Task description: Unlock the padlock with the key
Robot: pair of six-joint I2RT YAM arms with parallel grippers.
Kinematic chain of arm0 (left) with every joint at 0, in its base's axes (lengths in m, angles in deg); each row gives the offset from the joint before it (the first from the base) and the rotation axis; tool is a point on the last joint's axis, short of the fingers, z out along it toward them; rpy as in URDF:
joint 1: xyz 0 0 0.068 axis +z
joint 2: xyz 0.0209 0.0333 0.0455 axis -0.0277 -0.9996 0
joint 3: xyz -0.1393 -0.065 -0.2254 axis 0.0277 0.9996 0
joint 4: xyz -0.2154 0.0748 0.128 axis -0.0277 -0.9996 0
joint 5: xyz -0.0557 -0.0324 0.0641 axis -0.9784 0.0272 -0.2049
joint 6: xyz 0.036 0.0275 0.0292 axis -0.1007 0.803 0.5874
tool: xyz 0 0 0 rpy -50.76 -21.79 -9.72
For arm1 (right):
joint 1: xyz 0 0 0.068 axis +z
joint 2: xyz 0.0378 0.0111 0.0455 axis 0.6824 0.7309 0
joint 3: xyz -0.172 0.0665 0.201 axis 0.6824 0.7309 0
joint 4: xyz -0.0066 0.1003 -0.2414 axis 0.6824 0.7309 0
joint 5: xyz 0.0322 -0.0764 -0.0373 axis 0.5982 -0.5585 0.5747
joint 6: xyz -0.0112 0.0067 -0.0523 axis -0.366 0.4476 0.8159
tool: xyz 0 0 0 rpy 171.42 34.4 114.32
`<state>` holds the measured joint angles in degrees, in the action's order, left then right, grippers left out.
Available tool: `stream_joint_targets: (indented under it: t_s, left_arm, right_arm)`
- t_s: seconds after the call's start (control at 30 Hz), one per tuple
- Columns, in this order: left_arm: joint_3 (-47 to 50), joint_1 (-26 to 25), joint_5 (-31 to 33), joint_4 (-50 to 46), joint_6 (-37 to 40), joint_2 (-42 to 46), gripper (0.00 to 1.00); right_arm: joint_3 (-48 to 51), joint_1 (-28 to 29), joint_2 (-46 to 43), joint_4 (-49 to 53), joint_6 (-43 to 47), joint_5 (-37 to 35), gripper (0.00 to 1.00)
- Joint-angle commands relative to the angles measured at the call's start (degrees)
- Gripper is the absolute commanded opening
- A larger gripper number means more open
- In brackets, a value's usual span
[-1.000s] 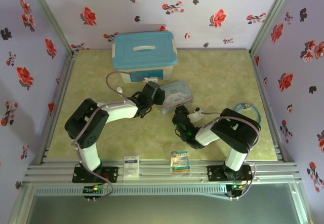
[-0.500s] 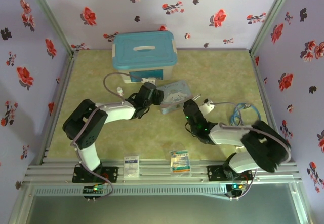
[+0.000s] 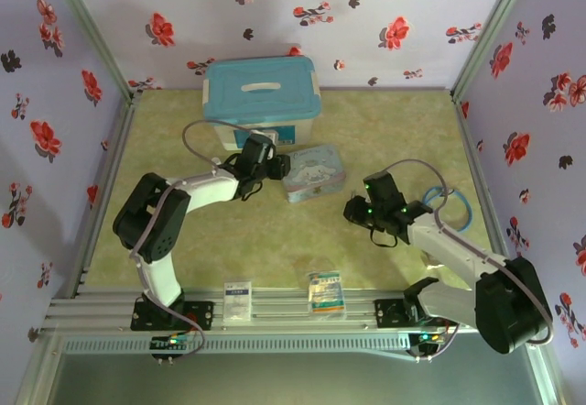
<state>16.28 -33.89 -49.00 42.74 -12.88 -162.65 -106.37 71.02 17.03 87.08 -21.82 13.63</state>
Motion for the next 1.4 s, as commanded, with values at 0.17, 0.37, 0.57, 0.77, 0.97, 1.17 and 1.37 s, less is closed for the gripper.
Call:
stream_joint_targets:
  t_s: [0.17, 0.37, 0.57, 0.77, 0.97, 1.17, 1.37]
  left_arm:
    - [-0.35, 1.12, 1.23, -12.73, 3.76, 6.66, 0.64]
    - [2.96, 1.03, 0.53, -13.21, 1.86, 13.25, 0.70]
    - [5.75, 0.69, -0.99, -13.77, 0.92, 17.31, 0.72]
    - [8.07, 0.77, -1.55, -14.25, 0.48, 21.06, 0.73]
    - [8.81, 0.86, -1.52, -14.28, 0.06, 22.03, 0.73]
    - [9.20, 0.86, -1.92, -13.84, -0.36, 21.81, 0.73]
    - [9.94, 0.84, -2.54, -12.73, -1.22, 21.25, 0.73]
  right_arm:
    - [-6.01, -0.57, 5.00, 12.79, 9.51, 3.44, 0.05]
    - [-10.41, -0.48, 10.36, 22.35, 14.19, -5.05, 0.07]
    - [-11.75, 1.47, 13.51, 22.36, 14.80, -10.19, 0.07]
    - [-12.96, 3.39, 17.04, 25.41, 15.06, -18.94, 0.09]
    - [-12.50, 2.88, 18.23, 24.56, 14.57, -19.80, 0.13]
    - [-12.39, 5.26, 15.75, 21.19, 14.10, -13.10, 0.13]
    - [-8.88, 7.17, 12.62, 10.33, 9.99, 1.52, 0.13]
